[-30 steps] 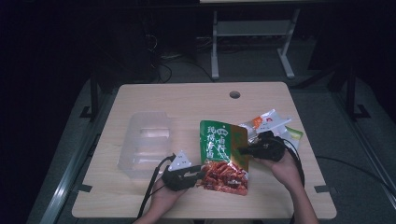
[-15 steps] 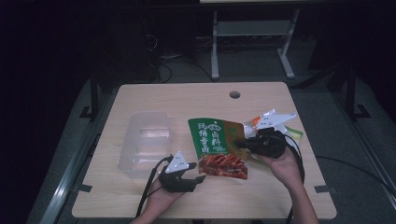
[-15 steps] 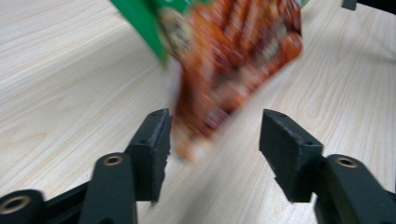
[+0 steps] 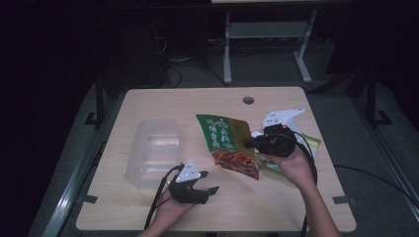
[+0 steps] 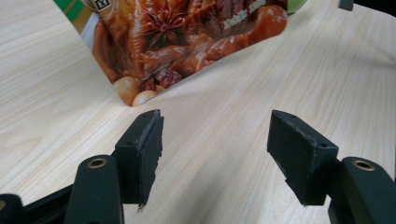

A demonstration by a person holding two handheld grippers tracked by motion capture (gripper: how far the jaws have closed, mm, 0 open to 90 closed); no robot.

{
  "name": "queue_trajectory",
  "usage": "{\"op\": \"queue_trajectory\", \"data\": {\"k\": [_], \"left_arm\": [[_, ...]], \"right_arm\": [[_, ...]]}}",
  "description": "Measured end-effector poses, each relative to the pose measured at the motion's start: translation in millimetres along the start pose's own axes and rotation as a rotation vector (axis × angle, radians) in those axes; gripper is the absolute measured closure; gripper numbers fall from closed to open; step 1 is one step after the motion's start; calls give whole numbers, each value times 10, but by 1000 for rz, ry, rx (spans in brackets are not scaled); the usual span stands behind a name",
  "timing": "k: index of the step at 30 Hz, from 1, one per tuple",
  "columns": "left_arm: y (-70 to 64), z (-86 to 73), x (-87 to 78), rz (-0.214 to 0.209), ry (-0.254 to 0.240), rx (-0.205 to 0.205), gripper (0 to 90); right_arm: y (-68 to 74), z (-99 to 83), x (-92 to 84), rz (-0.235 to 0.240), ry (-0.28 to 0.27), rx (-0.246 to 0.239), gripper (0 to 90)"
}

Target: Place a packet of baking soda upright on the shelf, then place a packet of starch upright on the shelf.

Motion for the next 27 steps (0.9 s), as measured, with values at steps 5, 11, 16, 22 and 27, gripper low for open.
{"op": "queue_trajectory", "data": {"k": [5, 11, 16, 22, 27], "left_arm": [[3, 26, -18, 6, -10, 2, 334], [-15, 27, -20, 2, -11, 9, 334], [-36, 20, -14, 2, -6, 25, 330], [-66, 25, -18, -8, -7, 35, 325], [-119, 15, -19, -19, -1, 32, 320]], "right_arm": [[8, 47, 25, 6, 1, -7, 900], [28, 114, 30, 6, 5, -21, 900], [24, 175, 8, 3, -5, -24, 900], [51, 295, 15, 1, -13, -36, 900], [69, 421, 16, 3, -17, -57, 900]]}}
Point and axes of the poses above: each handheld gripper's, and its own axes: x roughly forward along the jaws, z roughly out of its top, y roughly to its left, the point moved 7 cm from there along x, roughly forward along the jaws, and after that the axes turned 15 degrees about z, right-handed, at the moved point
